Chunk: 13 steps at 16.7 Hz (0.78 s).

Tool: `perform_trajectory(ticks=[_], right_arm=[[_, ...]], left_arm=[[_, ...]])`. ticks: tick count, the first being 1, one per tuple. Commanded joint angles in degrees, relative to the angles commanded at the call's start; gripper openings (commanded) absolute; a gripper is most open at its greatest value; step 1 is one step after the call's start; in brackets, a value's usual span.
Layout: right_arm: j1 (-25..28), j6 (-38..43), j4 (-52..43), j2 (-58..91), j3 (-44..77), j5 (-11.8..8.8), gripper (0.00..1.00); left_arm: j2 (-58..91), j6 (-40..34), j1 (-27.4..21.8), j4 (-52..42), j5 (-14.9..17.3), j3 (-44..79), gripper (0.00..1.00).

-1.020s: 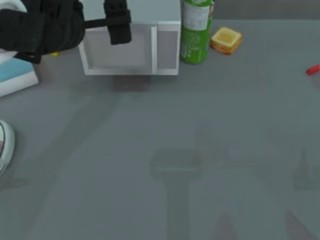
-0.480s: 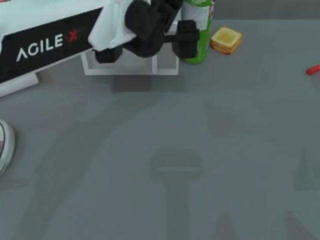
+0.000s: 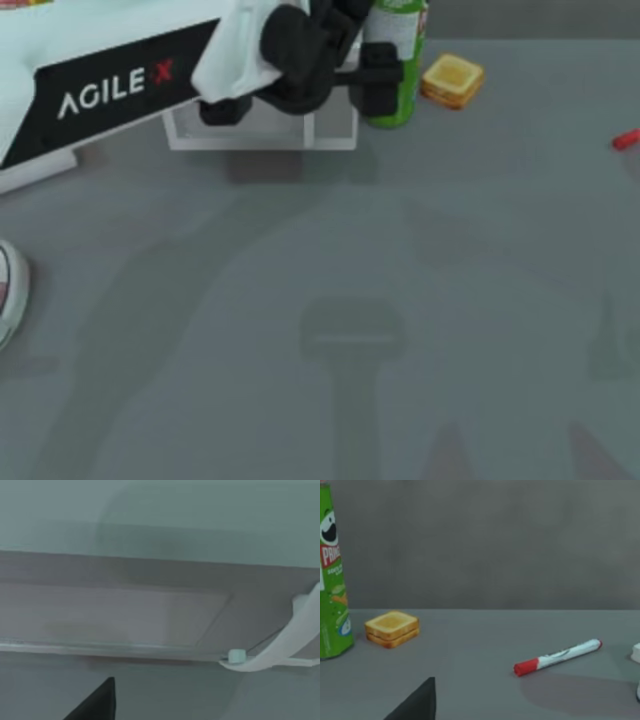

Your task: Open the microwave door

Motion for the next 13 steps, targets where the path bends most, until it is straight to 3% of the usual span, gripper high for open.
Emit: perform_trajectory(ticks=[9,13], right_arm=[[0.0,0.0,0.0,0.0,0.0,0.0,1.0],[0.0,0.0,0.0,0.0,0.0,0.0,1.0]], left_arm=[[9.66,2.56,2.87,6.87,1.81,3.42,1.0],[9.66,2.56,2.87,6.87,1.81,3.42,0.7]])
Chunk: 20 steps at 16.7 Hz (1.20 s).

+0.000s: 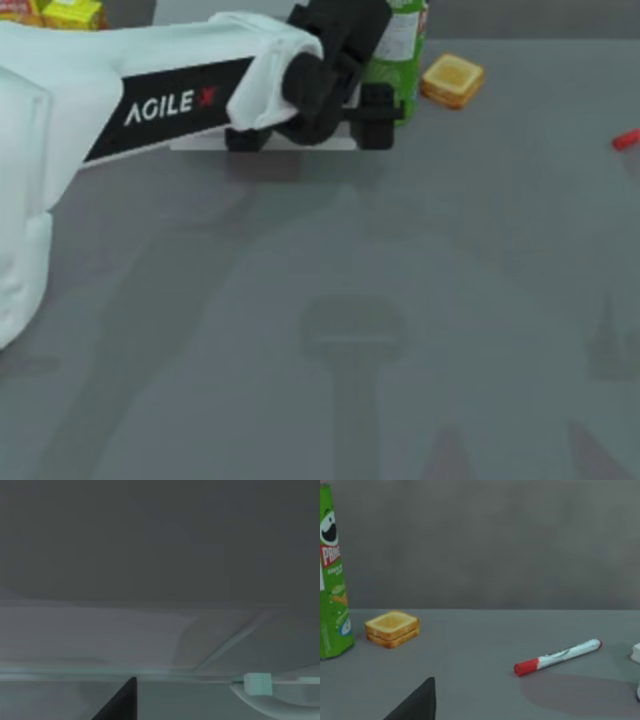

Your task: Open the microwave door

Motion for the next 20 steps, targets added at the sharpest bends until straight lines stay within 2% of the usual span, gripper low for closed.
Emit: perform_trajectory(ticks=[9,17,18,20], right_arm=[[0.0,0.0,0.0,0.0,0.0,0.0,1.0],[0.0,0.0,0.0,0.0,0.0,0.0,1.0],[0.0,0.0,0.0,0.0,0.0,0.0,1.0],[0.0,0.0,0.0,0.0,0.0,0.0,1.0]], left_arm=[[0.0,0.0,0.0,0.0,0.0,0.0,0.02],[0.0,0.0,0.0,0.0,0.0,0.0,0.0],[-1.53,-0.17,-2.12,-0.49,0.81,-2.95,0.0],[-1.92,-0.35,-2.08,-0.18,0.51,-3.72,0.0]])
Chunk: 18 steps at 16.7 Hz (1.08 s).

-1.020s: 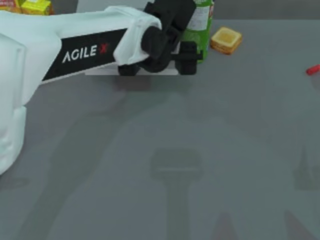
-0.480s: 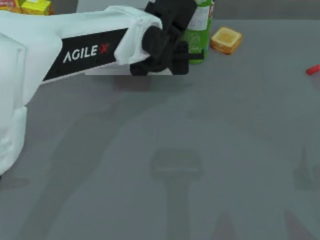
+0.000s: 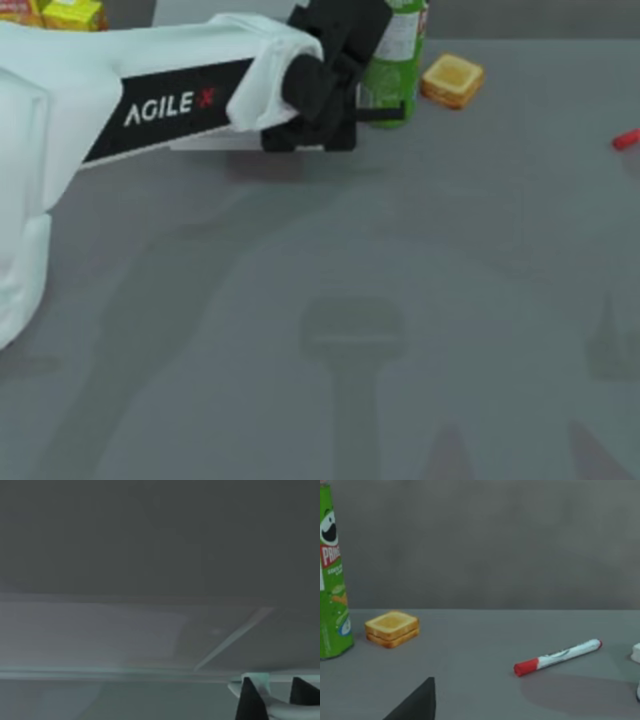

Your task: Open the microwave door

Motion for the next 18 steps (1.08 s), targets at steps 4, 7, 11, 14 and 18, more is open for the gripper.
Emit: perform_trajectory(ticks=[4,7,11,14,18], right_arm=[[0.0,0.0,0.0,0.0,0.0,0.0,1.0],[0.0,0.0,0.0,0.0,0.0,0.0,1.0],[0.0,0.0,0.0,0.0,0.0,0.0,1.0],[0.0,0.0,0.0,0.0,0.0,0.0,1.0],[0.0,0.0,0.0,0.0,0.0,0.0,1.0]], left_arm=[[-2.79,-1.13,0.14,2.24,-1.38,-3.59,0.0],[-3.24,-1.35,0.16,2.6,-1.71,-4.46,0.0],[-3.24,-1.35,0.16,2.6,-1.71,-4.46,0.0],[-3.24,-1.35,0.16,2.6,-1.71,-4.46,0.0],[-3.24,-1.35,0.16,2.6,-1.71,-4.46,0.0]])
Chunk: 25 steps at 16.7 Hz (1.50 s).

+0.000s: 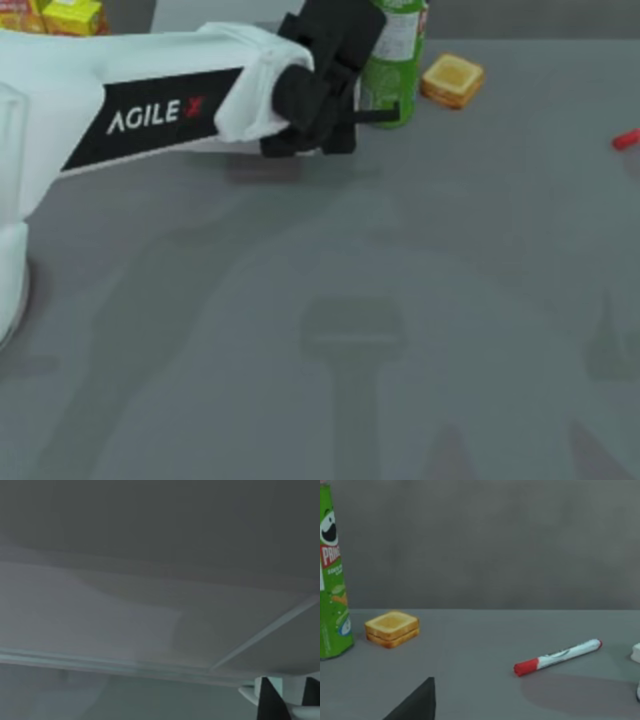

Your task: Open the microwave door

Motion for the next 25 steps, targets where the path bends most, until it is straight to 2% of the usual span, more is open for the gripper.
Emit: perform_trajectory(ticks=[12,20,25], right_arm=[[0.0,0.0,0.0,0.0,0.0,0.0,1.0],[0.0,0.0,0.0,0.0,0.0,0.0,1.0],[0.0,0.0,0.0,0.0,0.0,0.0,1.0]], left_arm=[[0.0,0.0,0.0,0.0,0.0,0.0,0.0],[-2.69,3.07,0.32,2.77,2.13,-4.14,0.0],[-2.74,3.27,0.35,2.82,2.21,-4.42,0.0]])
